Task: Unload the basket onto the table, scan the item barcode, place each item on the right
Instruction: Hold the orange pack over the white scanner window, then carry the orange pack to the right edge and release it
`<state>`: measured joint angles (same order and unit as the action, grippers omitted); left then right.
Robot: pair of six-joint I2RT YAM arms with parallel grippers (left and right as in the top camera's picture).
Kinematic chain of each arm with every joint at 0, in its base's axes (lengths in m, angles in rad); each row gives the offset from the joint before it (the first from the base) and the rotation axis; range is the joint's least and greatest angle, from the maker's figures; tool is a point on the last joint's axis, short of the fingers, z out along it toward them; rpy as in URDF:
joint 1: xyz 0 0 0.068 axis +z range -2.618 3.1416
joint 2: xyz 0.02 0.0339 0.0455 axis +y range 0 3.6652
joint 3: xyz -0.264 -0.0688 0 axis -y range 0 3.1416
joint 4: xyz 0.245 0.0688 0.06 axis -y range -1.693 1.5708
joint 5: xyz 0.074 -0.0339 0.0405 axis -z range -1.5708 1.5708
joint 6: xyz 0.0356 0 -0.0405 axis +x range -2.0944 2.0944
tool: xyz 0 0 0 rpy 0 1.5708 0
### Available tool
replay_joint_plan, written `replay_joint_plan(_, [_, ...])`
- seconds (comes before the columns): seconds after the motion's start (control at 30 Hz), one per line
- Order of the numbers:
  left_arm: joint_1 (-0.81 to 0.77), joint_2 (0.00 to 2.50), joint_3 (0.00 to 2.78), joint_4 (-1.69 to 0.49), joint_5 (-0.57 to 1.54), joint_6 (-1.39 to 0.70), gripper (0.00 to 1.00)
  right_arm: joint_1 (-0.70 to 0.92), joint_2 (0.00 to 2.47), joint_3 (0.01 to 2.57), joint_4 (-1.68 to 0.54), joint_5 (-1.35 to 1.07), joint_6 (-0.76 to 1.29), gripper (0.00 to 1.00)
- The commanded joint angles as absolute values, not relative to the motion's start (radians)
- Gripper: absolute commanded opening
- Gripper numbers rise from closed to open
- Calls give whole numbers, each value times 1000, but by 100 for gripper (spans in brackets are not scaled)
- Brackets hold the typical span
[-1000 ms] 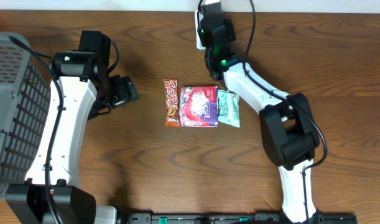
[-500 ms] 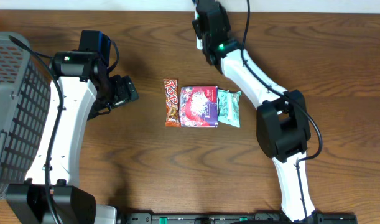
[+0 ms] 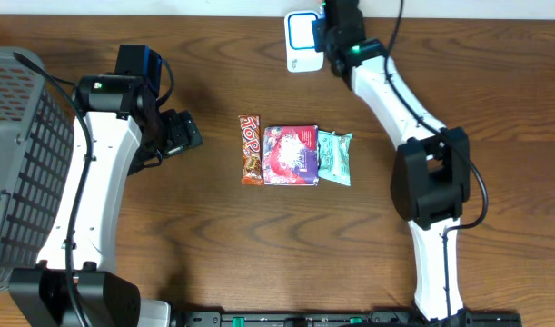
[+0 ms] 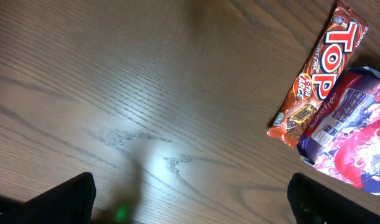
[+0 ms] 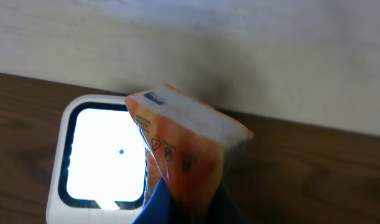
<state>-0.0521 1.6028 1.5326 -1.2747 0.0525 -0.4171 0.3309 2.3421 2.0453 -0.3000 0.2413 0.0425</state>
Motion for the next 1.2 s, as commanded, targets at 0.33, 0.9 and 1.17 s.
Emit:
replay_joint_plan(0.33, [-50, 1608, 1531, -1275, 41, -404, 98, 297, 2290, 2071, -379, 401, 134, 1])
replay_joint_plan(0.9, [-50, 1608, 1531, -1275, 41, -404, 98, -246, 2269, 2072, -836, 392, 116, 4])
replay_joint_plan(1.17, [-50, 1608, 1531, -1275, 41, -404, 98, -368, 2276, 2072, -878, 236, 145, 99])
